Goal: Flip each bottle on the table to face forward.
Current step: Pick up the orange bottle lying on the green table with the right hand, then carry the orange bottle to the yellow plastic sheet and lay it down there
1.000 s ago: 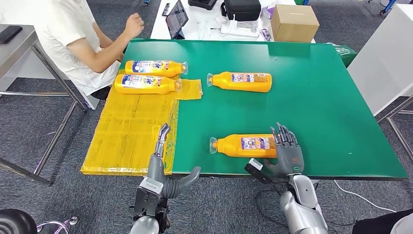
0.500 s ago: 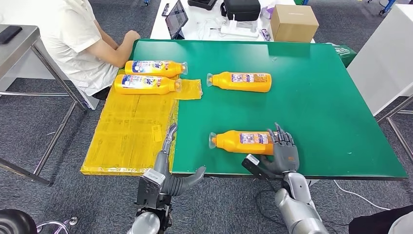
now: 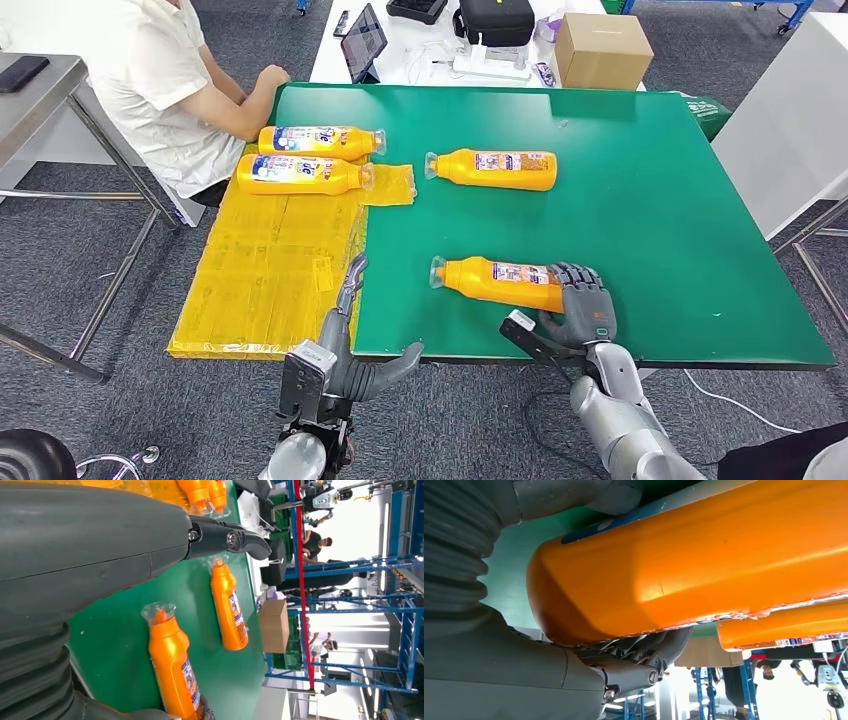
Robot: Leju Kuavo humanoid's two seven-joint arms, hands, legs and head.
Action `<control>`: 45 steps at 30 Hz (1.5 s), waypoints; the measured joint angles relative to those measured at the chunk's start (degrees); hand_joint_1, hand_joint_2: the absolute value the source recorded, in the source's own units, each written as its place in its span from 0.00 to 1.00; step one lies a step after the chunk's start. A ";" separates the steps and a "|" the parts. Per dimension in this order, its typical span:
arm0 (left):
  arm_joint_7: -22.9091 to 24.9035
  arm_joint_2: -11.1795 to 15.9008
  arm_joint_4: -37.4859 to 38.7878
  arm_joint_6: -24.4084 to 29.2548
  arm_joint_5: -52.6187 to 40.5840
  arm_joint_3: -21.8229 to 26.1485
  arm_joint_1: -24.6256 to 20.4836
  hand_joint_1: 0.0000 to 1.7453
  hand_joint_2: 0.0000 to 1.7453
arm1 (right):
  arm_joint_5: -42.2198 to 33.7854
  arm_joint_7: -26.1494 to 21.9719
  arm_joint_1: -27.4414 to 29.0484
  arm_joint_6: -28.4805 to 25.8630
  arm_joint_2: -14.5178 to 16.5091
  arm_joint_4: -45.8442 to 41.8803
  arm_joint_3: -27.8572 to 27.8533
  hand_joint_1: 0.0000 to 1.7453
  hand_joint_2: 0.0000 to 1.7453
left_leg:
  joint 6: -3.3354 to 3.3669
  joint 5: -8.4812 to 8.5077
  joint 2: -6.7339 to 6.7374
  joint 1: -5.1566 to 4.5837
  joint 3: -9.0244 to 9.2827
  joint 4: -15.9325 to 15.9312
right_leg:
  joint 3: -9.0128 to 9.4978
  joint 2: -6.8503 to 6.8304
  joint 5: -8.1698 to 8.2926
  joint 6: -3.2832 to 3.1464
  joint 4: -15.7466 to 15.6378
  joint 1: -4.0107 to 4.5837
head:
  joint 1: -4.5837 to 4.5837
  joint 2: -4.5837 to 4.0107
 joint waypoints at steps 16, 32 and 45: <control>2.99 -0.86 2.70 0.02 15.77 2.79 0.22 0.00 1.00 | -12.42 -16.78 6.06 0.00 5.63 -10.72 -6.62 0.77 1.00 | -0.01 0.00 0.00 0.01 -0.15 -0.01 | -0.12 0.01 0.00 0.00 0.03 0.02 | -0.01 0.00; 2.57 -0.85 5.97 -3.58 26.01 3.06 1.14 0.00 1.00 | -34.74 -17.66 11.10 0.07 9.51 -24.99 -1.03 1.00 1.00 | -0.01 -0.01 -0.02 -0.01 -0.34 -0.01 | -0.30 0.01 -0.01 0.00 0.03 -0.01 | 0.01 0.00; 3.80 -1.14 6.45 -9.27 33.34 2.86 -2.07 0.00 1.00 | -47.01 -17.80 12.64 0.54 9.44 -30.22 16.84 1.00 1.00 | -0.01 0.01 0.00 0.00 -0.36 -0.01 | -0.34 0.01 -0.01 0.00 0.04 -0.01 | -0.01 0.00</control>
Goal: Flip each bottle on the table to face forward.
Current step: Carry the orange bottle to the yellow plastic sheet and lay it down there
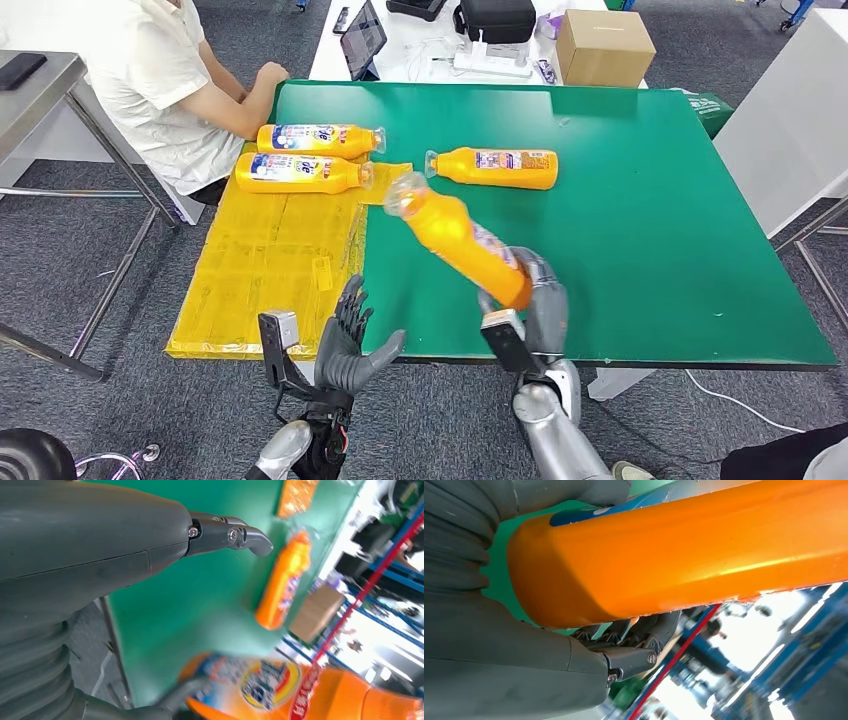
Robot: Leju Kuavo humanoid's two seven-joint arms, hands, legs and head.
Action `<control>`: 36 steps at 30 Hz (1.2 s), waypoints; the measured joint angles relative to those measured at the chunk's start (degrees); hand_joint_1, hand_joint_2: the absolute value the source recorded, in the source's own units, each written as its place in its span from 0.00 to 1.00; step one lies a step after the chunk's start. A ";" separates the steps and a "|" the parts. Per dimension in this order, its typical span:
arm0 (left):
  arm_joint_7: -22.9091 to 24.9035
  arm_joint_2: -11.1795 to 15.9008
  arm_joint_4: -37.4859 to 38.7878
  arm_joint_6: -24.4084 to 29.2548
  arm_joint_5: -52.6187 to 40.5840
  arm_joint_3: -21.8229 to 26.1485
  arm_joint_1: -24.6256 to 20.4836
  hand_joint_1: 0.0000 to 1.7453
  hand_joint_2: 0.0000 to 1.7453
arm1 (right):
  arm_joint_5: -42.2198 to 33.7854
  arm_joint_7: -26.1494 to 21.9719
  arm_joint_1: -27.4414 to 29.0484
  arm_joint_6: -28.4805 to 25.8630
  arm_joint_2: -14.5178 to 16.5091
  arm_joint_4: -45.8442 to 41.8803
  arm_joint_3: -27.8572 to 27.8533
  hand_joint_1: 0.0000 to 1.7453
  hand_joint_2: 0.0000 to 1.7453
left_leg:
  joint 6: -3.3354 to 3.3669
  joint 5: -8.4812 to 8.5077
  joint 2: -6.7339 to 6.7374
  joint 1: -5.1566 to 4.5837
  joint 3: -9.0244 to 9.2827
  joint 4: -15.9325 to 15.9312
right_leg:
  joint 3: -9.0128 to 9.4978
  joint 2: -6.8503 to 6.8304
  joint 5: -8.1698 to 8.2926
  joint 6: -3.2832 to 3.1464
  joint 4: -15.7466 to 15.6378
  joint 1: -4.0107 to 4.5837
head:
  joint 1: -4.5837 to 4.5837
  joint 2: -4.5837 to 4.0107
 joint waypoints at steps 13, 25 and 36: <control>-0.95 -0.94 -0.31 -2.75 1.62 0.02 -2.55 0.00 1.00 | -2.65 -0.03 0.58 1.58 -0.40 -2.14 13.34 1.00 1.00 | 0.00 0.00 0.00 -0.01 -0.02 0.00 | -0.01 0.00 0.00 0.00 0.00 -0.01 | 0.01 0.00; -1.41 -0.90 -4.34 -9.82 5.36 0.16 -2.52 0.95 1.00 | -6.14 -0.03 0.24 4.69 -0.40 -2.05 19.90 1.00 1.00 | 0.00 0.00 0.00 0.00 -0.04 0.00 | -0.01 0.00 -0.01 0.00 0.01 0.00 | 0.02 0.00; -3.03 -0.30 -4.77 -14.20 6.69 1.02 -2.48 1.00 1.00 | -7.92 -0.14 -1.24 7.02 -0.54 -1.58 22.40 0.00 1.00 | 0.00 0.00 0.00 0.00 -0.04 0.00 | -0.03 0.00 0.00 0.00 0.00 0.00 | 0.00 0.00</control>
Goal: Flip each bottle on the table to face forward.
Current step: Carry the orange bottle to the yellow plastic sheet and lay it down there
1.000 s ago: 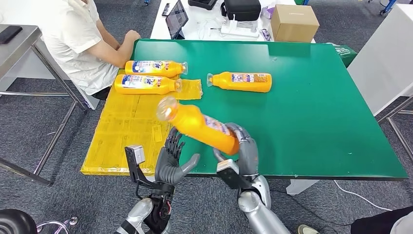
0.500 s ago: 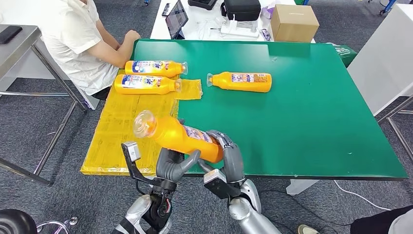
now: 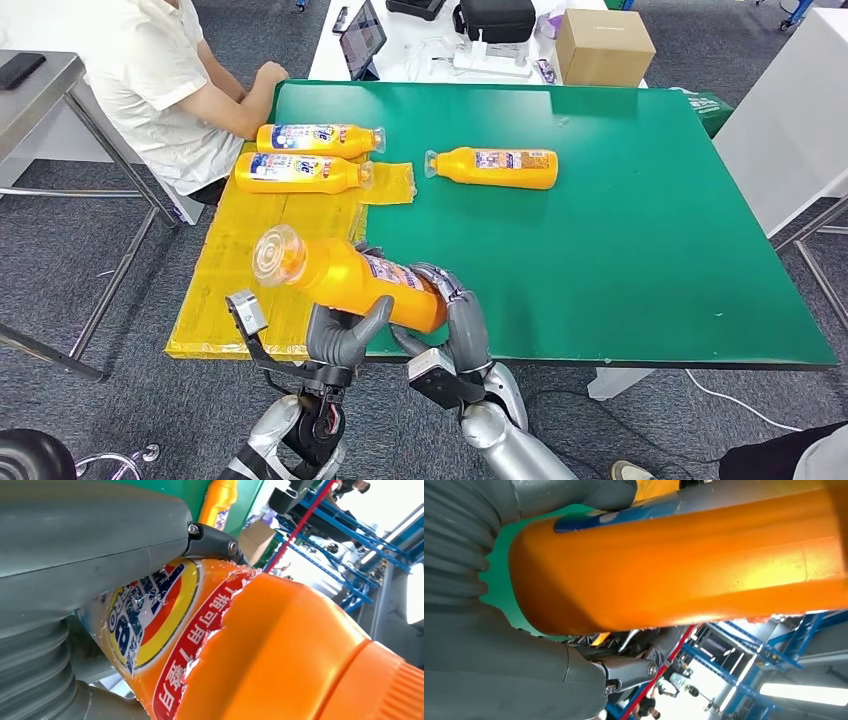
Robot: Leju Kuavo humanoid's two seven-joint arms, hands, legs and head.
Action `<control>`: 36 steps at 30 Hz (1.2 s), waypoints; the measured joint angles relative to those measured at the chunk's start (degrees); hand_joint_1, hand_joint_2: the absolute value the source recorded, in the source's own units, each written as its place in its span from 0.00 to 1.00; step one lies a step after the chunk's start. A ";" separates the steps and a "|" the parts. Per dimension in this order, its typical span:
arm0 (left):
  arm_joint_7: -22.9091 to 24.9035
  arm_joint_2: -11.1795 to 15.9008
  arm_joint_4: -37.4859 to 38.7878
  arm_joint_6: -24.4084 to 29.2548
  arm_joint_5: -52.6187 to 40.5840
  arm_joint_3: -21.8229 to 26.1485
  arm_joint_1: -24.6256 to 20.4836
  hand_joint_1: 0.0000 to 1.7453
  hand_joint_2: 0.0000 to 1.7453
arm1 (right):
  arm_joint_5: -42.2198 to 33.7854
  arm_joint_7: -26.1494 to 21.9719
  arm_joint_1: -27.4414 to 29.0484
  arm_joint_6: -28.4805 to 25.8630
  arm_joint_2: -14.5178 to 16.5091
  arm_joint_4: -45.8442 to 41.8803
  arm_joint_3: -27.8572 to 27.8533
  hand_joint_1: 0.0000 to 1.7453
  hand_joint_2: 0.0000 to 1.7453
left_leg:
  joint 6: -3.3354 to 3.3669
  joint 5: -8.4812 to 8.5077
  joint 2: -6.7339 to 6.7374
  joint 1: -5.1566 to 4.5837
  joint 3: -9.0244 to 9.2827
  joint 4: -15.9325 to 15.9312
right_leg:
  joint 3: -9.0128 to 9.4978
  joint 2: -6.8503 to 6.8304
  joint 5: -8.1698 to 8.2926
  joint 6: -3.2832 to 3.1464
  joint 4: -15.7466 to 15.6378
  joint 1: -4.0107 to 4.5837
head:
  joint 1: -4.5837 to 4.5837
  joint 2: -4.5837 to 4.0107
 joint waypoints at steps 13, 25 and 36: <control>0.81 1.48 -0.69 -5.39 -1.98 2.15 1.62 1.00 1.00 | 2.19 0.01 2.94 5.47 -0.18 -1.46 0.41 0.00 0.00 | 0.00 -0.01 0.00 0.00 -0.01 0.00 | -0.03 0.00 -0.01 -0.01 0.00 0.00 | 0.01 0.00; 0.54 3.33 -2.40 8.21 -22.85 8.31 3.99 1.00 1.00 | 12.84 0.32 14.78 -6.70 -2.03 -13.37 -0.36 0.00 0.00 | -0.02 -0.03 0.00 0.00 -0.10 -0.01 | -0.11 0.01 -0.03 -0.03 -0.01 0.00 | 0.02 0.00; -0.66 4.49 -0.65 25.55 -45.00 17.57 1.02 1.00 1.00 | 18.91 2.87 19.50 -7.04 -3.86 -19.81 -3.26 0.00 0.00 | -0.01 -0.02 -0.01 0.01 -0.08 -0.01 | -0.11 -0.01 -0.03 -0.03 -0.01 0.00 | 0.02 0.00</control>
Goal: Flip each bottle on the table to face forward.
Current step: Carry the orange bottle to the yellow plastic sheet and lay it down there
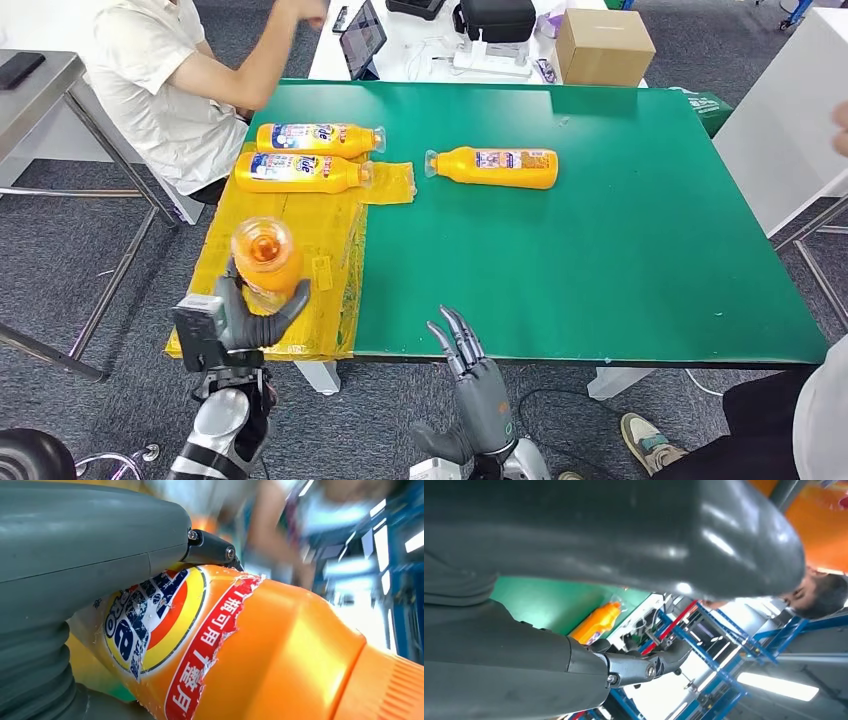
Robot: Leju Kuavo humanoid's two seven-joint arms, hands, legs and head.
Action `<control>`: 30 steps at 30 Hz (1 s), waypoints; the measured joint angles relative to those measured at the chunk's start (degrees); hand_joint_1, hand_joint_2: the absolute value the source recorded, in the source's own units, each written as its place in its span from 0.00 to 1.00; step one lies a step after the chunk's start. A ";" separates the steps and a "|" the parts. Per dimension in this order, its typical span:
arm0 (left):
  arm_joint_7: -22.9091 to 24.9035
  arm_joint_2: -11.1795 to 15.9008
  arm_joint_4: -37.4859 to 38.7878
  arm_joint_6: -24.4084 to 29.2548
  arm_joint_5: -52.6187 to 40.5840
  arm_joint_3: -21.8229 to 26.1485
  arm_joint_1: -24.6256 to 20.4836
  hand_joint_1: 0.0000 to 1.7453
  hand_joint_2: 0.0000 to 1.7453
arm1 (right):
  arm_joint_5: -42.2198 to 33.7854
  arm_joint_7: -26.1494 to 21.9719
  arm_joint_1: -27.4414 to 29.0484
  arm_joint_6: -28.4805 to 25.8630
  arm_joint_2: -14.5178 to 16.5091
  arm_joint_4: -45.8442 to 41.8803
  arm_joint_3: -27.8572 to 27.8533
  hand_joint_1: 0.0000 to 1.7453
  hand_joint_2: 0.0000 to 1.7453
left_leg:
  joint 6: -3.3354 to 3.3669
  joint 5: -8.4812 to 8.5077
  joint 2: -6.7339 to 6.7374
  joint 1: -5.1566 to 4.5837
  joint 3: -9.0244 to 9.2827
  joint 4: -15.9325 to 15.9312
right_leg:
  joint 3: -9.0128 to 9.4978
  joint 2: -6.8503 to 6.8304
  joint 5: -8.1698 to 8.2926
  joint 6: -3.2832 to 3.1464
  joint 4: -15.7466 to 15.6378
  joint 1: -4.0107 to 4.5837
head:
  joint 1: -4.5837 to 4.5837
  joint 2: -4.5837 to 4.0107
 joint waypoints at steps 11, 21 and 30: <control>10.58 0.61 32.21 7.34 -33.76 -1.78 -16.81 1.00 1.00 | -6.79 -1.05 -2.18 2.74 1.01 0.98 -0.22 0.00 0.00 | -0.04 0.13 0.01 0.00 0.02 0.00 | 0.01 0.00 0.14 -0.10 0.02 0.00 | 0.01 0.00; 21.42 0.48 51.28 -1.49 -43.16 -6.15 -28.81 0.52 1.00 | -8.76 -1.78 -4.35 4.86 2.44 4.71 -0.43 0.00 0.00 | -0.06 0.11 0.06 0.00 0.24 -0.01 | 0.22 0.01 0.14 -0.12 0.03 0.01 | 0.00 0.00; 24.22 0.38 54.77 -4.60 -44.44 -7.01 -30.89 0.00 1.00 | -9.25 -2.02 -4.68 4.40 3.10 6.87 -1.49 0.00 0.00 | -0.07 0.11 0.31 0.01 0.42 -0.02 | 0.32 0.17 0.16 -0.14 0.03 0.02 | 0.02 0.00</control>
